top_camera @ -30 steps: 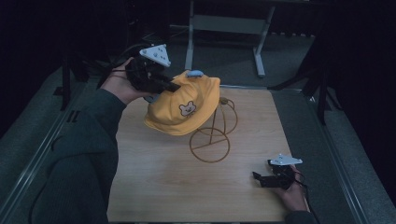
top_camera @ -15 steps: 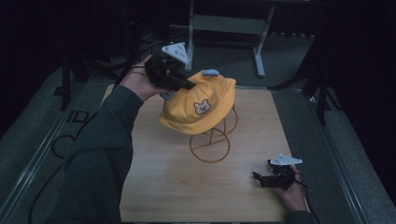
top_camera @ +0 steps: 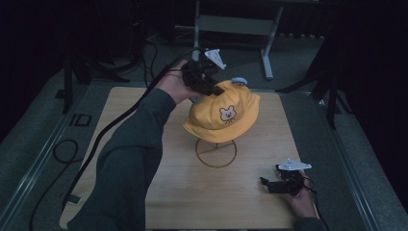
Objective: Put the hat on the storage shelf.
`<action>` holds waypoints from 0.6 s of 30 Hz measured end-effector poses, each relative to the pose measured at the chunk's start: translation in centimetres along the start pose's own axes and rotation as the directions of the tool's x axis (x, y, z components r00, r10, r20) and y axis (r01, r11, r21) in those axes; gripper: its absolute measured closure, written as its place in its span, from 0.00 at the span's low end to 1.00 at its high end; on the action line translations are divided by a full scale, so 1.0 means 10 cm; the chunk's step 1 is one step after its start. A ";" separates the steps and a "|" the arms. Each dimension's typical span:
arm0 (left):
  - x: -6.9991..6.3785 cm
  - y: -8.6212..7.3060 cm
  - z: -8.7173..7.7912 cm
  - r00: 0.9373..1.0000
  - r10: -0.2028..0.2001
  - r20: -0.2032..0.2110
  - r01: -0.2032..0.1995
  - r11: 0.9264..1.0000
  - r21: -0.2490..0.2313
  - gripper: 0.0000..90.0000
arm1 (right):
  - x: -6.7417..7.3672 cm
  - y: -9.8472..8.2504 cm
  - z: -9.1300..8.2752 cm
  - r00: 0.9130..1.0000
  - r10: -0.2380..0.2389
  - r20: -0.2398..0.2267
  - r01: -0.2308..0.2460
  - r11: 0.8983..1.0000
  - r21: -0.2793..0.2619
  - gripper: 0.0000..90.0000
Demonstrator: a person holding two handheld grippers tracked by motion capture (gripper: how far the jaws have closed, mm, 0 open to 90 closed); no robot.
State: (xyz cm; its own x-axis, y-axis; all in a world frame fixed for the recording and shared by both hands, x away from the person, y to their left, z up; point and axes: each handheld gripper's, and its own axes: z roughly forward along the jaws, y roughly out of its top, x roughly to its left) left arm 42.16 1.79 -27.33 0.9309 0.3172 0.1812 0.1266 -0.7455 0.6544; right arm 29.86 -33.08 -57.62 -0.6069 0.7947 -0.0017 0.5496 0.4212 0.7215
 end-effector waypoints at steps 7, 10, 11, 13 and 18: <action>-0.02 0.04 0.22 1.000 -0.020 0.009 0.020 1.000 0.009 0.74 | 0.00 0.00 0.00 1.000 0.000 -0.001 0.000 1.000 0.000 0.14; -0.06 0.04 0.29 1.000 -0.008 0.022 0.008 1.000 0.019 0.73 | 0.00 0.00 0.00 1.000 0.000 -0.001 0.000 1.000 0.000 0.14; -0.07 0.04 0.31 1.000 -0.002 0.021 0.002 1.000 0.028 0.72 | 0.00 0.00 0.00 1.000 0.000 -0.001 0.000 1.000 -0.001 0.14; -0.08 0.03 0.34 1.000 -0.002 0.021 0.002 0.999 0.035 0.71 | 0.00 0.00 0.00 1.000 0.000 -0.001 0.000 1.000 -0.001 0.14; -0.03 0.03 0.27 0.997 -0.062 0.034 0.062 0.998 0.012 0.57 | 0.00 0.00 0.00 1.000 -0.003 -0.001 0.003 1.000 -0.002 0.14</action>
State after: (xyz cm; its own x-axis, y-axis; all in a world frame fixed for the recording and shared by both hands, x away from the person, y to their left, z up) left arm 42.83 -0.11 -29.22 0.9324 0.3428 0.1149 0.1880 -0.7312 0.6557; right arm 29.85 -33.08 -57.63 -0.6093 0.7930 -0.0031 0.5468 0.4229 0.7226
